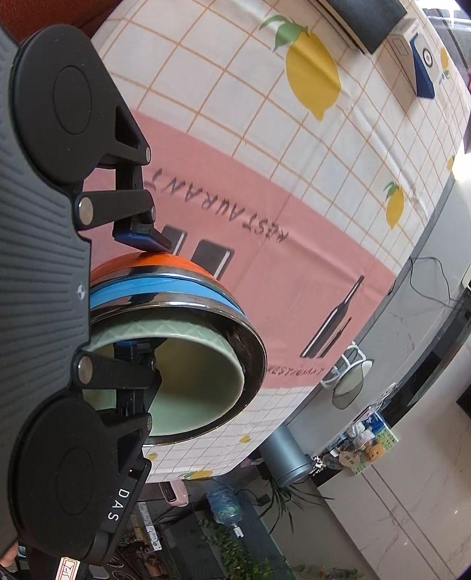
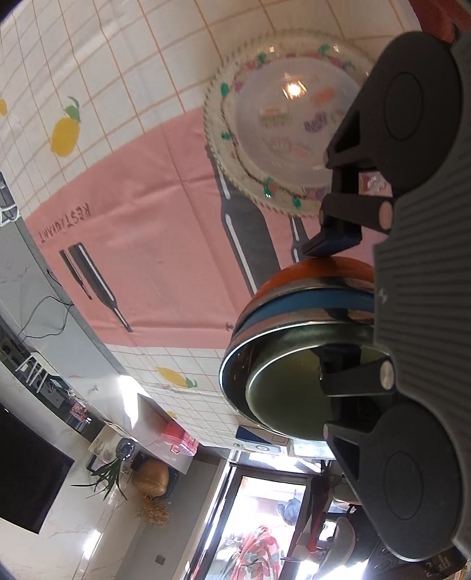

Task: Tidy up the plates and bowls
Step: 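Grip the nested bowl stack rim with both grippers and lower it onto the white bowl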

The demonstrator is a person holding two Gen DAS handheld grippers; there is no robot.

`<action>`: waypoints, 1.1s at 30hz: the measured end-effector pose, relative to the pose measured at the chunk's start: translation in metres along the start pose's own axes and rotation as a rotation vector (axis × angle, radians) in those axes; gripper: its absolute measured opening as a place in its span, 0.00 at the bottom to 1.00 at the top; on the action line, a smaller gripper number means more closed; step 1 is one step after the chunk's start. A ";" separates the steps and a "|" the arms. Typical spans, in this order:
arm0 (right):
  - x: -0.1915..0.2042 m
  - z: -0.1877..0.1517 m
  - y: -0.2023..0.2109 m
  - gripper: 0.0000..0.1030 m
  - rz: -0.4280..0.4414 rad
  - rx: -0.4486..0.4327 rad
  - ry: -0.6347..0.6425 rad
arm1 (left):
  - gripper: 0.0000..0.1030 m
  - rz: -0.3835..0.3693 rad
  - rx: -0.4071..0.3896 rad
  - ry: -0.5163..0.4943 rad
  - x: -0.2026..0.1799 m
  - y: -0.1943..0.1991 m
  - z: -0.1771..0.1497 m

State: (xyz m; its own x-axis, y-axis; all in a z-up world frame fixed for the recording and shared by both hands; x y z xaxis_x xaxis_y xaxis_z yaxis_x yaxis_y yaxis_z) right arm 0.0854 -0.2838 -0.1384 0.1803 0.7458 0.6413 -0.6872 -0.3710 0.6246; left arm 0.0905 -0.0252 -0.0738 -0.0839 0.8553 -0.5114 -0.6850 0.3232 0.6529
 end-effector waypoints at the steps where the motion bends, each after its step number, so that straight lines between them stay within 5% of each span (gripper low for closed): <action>1: -0.007 0.006 0.008 0.45 -0.005 -0.010 -0.008 | 0.48 -0.012 0.003 -0.010 -0.010 -0.003 -0.003; 12: -0.073 0.039 0.062 0.45 -0.110 -0.081 -0.040 | 0.48 -0.094 0.110 -0.040 -0.064 -0.046 -0.040; 33: -0.102 0.034 0.041 0.45 -0.149 -0.034 -0.077 | 0.48 -0.057 0.159 -0.044 -0.060 -0.063 -0.056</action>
State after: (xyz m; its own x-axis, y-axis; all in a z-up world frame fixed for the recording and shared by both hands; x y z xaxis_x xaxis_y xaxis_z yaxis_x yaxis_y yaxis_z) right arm 0.0630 -0.3939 -0.1633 0.3346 0.7460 0.5758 -0.6717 -0.2397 0.7009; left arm 0.0986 -0.1195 -0.1156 -0.0140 0.8494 -0.5276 -0.5644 0.4289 0.7054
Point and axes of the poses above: each gripper's, at about its wrist camera, not at the fingertips, and y roughly against the way its jaws point, x to its left, z to its top, the point moved 1 cm from there along -y, roughly the way its jaws point, and after that the axes turned 14 degrees about -x, right-handed, at the moved point
